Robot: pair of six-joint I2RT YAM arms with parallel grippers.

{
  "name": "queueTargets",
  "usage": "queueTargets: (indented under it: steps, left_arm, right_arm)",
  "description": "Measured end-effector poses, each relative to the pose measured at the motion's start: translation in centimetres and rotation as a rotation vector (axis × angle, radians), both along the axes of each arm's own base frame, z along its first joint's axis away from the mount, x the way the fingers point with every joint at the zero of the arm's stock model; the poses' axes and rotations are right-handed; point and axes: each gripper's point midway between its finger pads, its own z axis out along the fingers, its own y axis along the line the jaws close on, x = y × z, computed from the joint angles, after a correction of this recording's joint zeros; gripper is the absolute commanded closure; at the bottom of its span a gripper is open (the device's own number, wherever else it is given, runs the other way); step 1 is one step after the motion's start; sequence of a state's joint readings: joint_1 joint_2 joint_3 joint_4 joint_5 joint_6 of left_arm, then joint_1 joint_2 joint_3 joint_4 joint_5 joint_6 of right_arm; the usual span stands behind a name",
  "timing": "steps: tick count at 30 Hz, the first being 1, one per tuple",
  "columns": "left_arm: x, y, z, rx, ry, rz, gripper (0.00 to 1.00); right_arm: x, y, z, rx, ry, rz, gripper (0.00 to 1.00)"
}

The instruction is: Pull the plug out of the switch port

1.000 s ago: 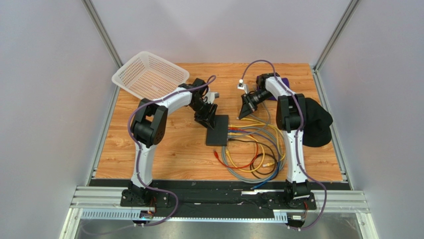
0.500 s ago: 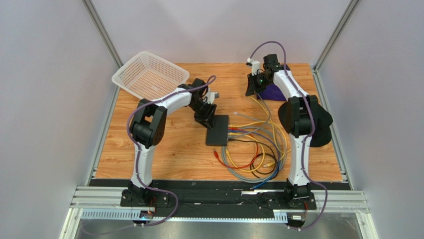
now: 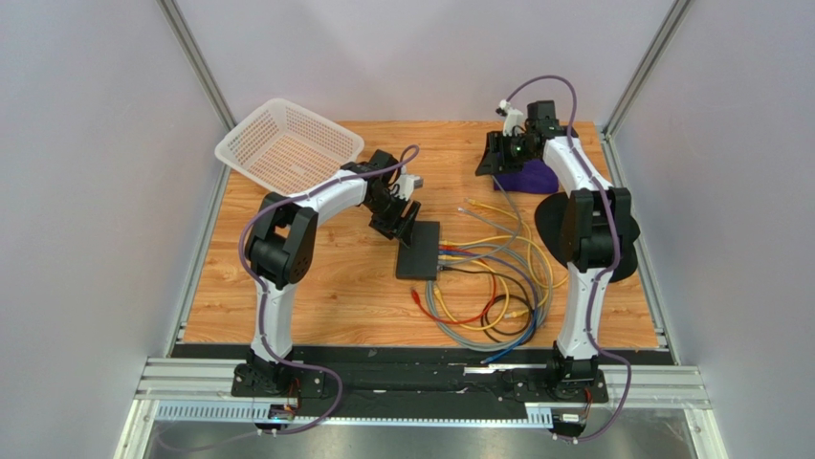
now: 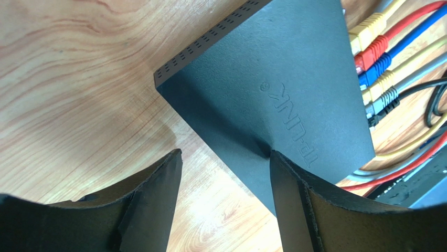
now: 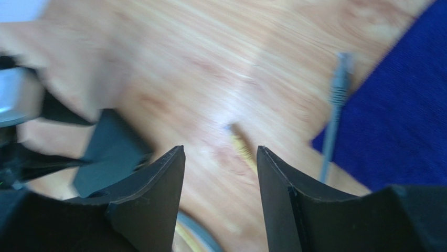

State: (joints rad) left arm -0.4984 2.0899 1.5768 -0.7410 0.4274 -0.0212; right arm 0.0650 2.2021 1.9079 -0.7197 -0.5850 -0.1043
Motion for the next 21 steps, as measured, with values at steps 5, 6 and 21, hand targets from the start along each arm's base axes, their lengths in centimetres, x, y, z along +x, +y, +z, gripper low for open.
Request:
queueTargets:
  steps: [5, 6, 21]
  left_arm:
    - [0.4, 0.0, 1.2, -0.002, -0.045, -0.006, 0.27]
    - [0.4, -0.1, 1.5, -0.005, -0.052, -0.006, 0.27]
    - [0.2, -0.5, 0.5, -0.085, 0.044, 0.011, 0.28]
  right_arm:
    - [-3.7, 3.3, 8.0, 0.155, -0.132, 0.156, 0.56]
    - [-5.0, 4.2, 9.5, 0.173, -0.163, 0.207, 0.58]
    - [-16.5, 10.3, -0.1, 0.135, 0.083, 0.694, 0.74]
